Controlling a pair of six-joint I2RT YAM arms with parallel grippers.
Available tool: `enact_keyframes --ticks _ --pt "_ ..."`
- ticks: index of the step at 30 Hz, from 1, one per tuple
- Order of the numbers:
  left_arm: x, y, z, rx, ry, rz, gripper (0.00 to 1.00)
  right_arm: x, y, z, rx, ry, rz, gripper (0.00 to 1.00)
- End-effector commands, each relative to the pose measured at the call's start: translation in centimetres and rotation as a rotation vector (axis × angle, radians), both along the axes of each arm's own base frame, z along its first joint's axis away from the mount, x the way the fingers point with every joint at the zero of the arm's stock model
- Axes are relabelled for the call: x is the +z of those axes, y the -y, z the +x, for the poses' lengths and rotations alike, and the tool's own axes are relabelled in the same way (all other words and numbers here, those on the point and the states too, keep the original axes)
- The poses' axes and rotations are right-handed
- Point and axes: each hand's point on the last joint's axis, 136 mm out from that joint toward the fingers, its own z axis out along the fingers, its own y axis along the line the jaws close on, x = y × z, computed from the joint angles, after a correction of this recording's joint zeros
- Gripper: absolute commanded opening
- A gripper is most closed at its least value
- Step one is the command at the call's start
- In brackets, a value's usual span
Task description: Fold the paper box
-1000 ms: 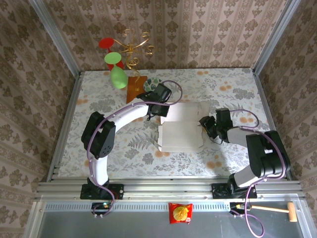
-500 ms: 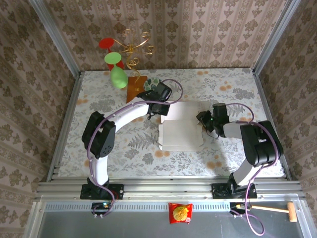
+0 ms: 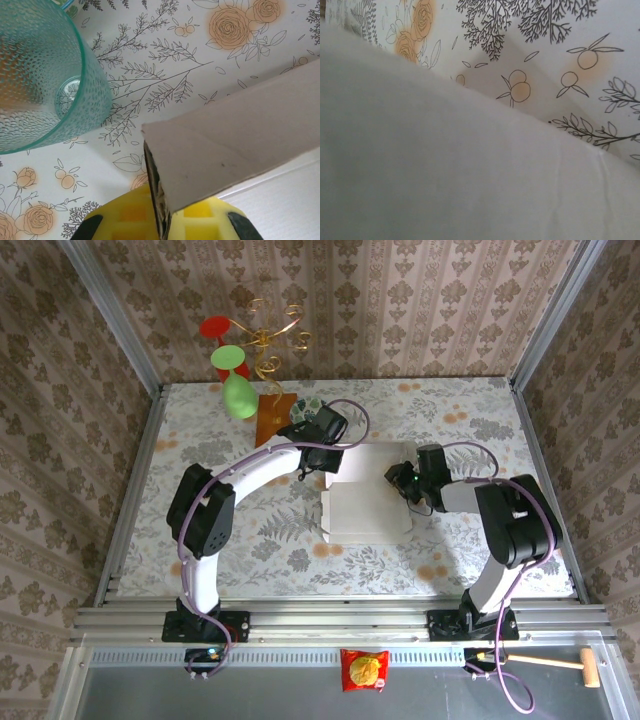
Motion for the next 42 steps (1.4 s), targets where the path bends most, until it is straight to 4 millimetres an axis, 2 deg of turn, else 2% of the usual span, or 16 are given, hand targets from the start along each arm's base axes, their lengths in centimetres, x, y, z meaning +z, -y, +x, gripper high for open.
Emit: enact_keyframes --ticks 1,4,7,10,12,15,17,21,24,29,32,38,42 --pt "0.2 0.1 0.3 0.008 0.007 0.009 0.0 0.3 -0.8 -0.3 0.066 -0.001 -0.015 0.3" --pt "0.0 -0.2 0.4 0.007 0.007 0.016 0.0 5.1 -1.6 0.5 0.161 0.115 -0.04 0.32" --pt "0.0 -0.4 0.7 0.01 0.014 0.013 0.0 10.0 -0.6 0.1 0.236 0.221 -0.118 0.36" --pt "0.1 -0.6 0.9 0.001 0.023 0.011 0.0 13.4 3.4 -0.5 0.181 0.297 -0.119 0.37" --pt "0.3 -0.5 1.0 -0.012 0.039 0.006 0.0 14.5 7.6 -0.9 0.074 0.321 -0.138 0.36" --pt "0.3 -0.6 1.0 -0.018 0.047 0.001 0.0 13.6 12.5 -1.0 -0.066 0.301 -0.132 0.31" --pt "0.1 -0.8 1.0 -0.018 0.045 0.002 0.0 11.8 13.5 -0.2 -0.079 0.272 -0.1 0.29" --pt "-0.3 -0.9 1.0 -0.022 0.035 0.002 0.0 5.9 12.8 2.1 -0.001 0.134 -0.047 0.28" --pt "-0.5 -0.9 1.0 -0.019 0.033 0.006 0.0 4.1 11.1 3.3 0.066 0.113 -0.014 0.28" --pt "-0.6 -0.8 1.2 -0.013 0.035 0.003 0.0 3.3 7.7 4.4 0.181 0.112 0.015 0.29" --pt "-0.6 -0.6 1.4 -0.015 0.034 0.005 0.0 3.6 6.5 4.6 0.221 0.143 0.03 0.29" --pt "-0.6 -0.6 1.9 -0.005 0.034 0.009 0.0 5.2 5.5 2.9 0.263 0.199 0.028 0.25" --pt "-0.7 -0.4 2.0 -0.011 0.033 0.007 0.0 5.3 4.6 1.5 0.287 0.209 -0.029 0.24"
